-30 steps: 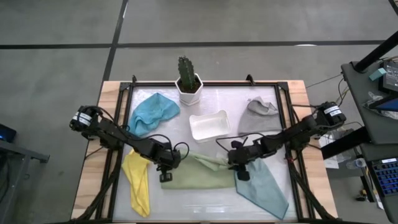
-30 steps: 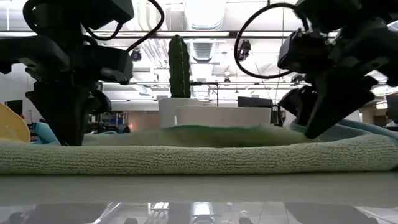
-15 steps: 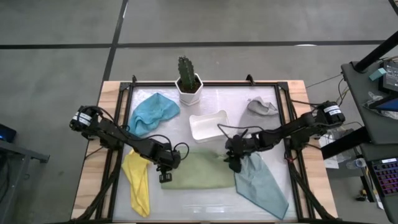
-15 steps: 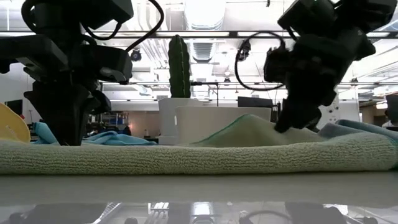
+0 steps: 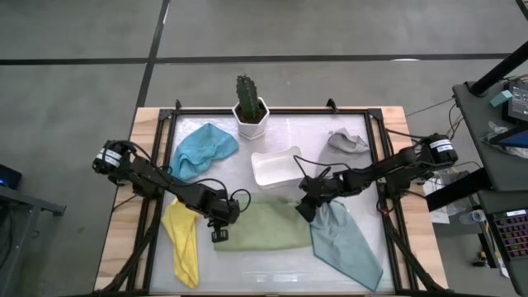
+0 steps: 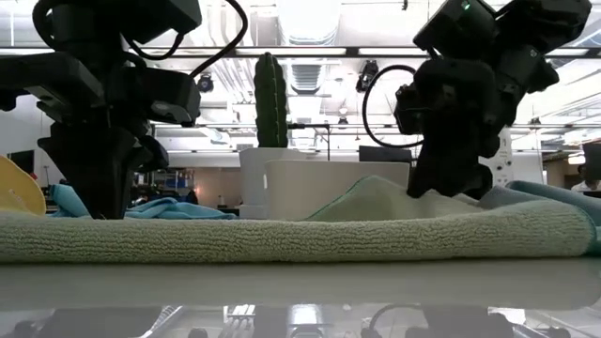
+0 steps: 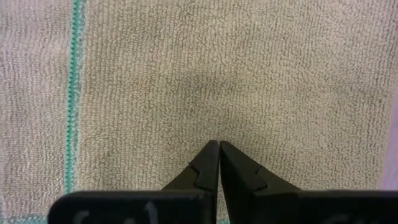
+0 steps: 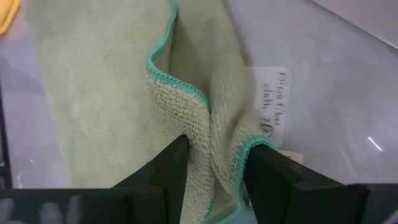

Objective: Fold microfiber towels
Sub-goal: Fold the green towel

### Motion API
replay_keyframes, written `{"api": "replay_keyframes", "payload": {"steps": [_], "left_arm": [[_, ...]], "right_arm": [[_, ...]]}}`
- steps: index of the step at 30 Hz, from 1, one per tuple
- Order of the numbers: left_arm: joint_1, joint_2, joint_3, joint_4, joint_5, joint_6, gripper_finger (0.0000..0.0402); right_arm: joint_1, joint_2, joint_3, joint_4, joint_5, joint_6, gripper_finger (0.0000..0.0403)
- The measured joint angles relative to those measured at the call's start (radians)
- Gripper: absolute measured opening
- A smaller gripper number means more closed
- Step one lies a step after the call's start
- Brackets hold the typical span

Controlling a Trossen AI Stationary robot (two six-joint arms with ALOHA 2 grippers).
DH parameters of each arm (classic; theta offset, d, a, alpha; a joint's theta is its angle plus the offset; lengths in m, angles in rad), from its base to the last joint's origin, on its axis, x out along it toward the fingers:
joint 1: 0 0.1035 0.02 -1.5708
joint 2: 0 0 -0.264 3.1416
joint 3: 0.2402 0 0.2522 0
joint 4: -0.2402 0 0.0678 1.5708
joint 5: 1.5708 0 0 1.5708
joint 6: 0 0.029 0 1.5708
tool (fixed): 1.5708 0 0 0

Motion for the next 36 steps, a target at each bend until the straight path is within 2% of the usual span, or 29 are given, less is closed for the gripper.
{"api": "replay_keyframes", "payload": {"steps": [7,12,18,23,29,32,34,36], "left_arm": [[0.0,-0.001,-0.035,0.07,0.0,0.0,0.0],[0.0,-0.002,-0.063,0.131,0.0,0.0,0.0],[0.0,-0.002,-0.064,0.131,0.0,0.0,0.0],[0.0,-0.002,-0.064,0.131,0.0,0.0,0.0],[0.0,-0.002,-0.065,0.131,0.0,-0.001,0.0],[-0.001,-0.002,-0.065,0.131,0.0,-0.009,0.0],[-0.001,-0.002,-0.065,0.13,0.002,-0.027,0.0],[-0.001,-0.002,-0.065,0.13,0.009,-0.028,0.0]], "right_arm": [[-0.012,-0.033,0.0,-0.023,0.002,0.001,0.0134],[-0.022,-0.044,0.0,-0.067,0.068,0.021,0.0131],[-0.022,-0.029,0.0,-0.031,0.091,-0.024,0.0083],[0.002,-0.026,0.0,0.03,0.103,-0.193,0.0017],[0.118,-0.098,0.022,0.046,0.099,-0.472,0.0009],[0.219,-0.11,0.025,0.055,0.016,-0.655,0.0008],[0.275,-0.107,0.025,0.059,0.014,-0.691,0.0008],[0.292,-0.099,0.027,0.063,0.026,-0.662,0.0008]]}}
